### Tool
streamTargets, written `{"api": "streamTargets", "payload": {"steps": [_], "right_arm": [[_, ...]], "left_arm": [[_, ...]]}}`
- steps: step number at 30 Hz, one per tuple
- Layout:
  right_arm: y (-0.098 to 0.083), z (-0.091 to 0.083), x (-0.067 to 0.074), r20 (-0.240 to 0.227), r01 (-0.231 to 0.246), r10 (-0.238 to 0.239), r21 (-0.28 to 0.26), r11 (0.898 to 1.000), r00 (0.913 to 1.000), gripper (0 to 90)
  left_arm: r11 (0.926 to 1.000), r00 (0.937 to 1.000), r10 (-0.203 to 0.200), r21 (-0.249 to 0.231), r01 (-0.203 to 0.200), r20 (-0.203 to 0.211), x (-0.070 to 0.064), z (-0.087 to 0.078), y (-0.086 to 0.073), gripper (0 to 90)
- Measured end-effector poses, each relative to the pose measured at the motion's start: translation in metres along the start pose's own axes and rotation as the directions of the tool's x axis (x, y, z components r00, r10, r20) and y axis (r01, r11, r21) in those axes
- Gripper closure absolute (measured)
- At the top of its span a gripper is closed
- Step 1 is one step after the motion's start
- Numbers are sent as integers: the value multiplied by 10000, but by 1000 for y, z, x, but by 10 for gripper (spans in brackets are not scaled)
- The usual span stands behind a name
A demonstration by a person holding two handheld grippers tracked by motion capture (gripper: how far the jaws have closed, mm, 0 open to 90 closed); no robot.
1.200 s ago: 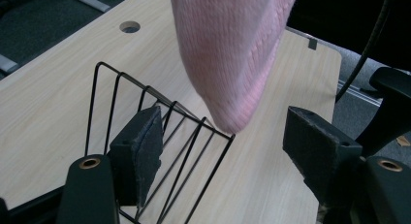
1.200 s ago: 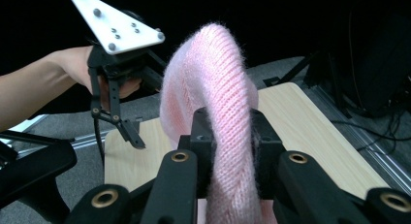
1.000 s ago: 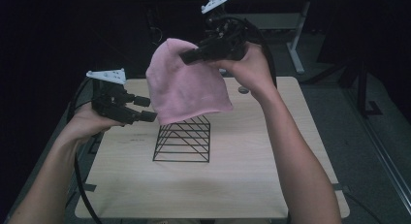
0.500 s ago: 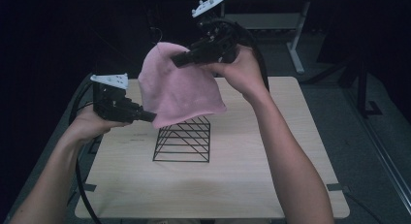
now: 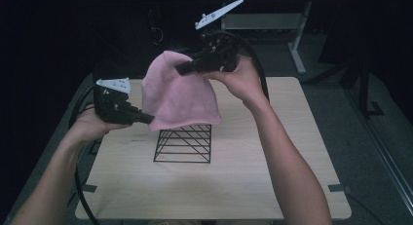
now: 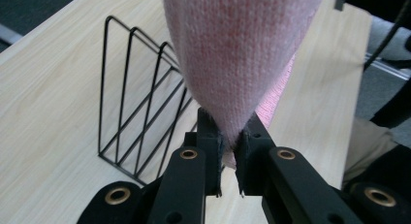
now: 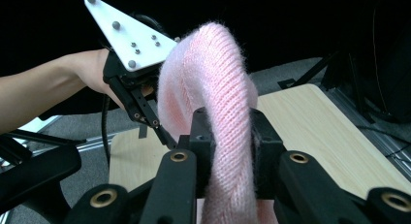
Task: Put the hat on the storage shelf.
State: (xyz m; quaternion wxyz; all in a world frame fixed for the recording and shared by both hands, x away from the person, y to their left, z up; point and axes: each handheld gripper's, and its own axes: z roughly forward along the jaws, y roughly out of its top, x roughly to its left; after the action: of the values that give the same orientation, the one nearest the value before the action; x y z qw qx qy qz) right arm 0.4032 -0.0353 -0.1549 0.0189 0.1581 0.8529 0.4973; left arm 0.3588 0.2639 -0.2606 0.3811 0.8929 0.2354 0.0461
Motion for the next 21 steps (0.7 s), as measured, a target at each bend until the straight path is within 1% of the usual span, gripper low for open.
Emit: {"api": "streamTargets", "payload": {"steps": [1,3,5,6,12,14,16,21], "right_arm": [[-2,1,-2,37,-29,29,23,10000,10000,756],[-6,2,-6,-6,-186,186,8,9998,9998,756],[-10,3,-9,-6,-306,306,-26,9995,9995,756],[-13,4,-10,-40,-333,333,-16,9994,9994,756],[-23,4,-14,-153,-493,493,18,9988,9987,755],[-26,4,-14,-181,-529,529,-17,9986,9984,755],[-28,5,-14,-185,-452,452,-5,9990,9988,755],[-33,7,-14,-262,-442,443,46,9990,9987,754]], "left_arm": [[10000,10000,22,84,-22,-29,1,1,0,827],[9999,9999,-85,89,85,-57,2,3,-1,828],[9998,9999,7,192,-5,-120,3,4,-2,828],[9998,9999,-105,181,107,-109,3,5,-2,828],[9994,9998,-54,330,61,-217,3,10,-4,827],[9994,9997,-56,333,64,-227,3,12,-6,827],[9991,9997,-19,422,30,-260,3,13,-7,827],[9981,9992,51,621,-26,-399,3,16,-7,826]]}}
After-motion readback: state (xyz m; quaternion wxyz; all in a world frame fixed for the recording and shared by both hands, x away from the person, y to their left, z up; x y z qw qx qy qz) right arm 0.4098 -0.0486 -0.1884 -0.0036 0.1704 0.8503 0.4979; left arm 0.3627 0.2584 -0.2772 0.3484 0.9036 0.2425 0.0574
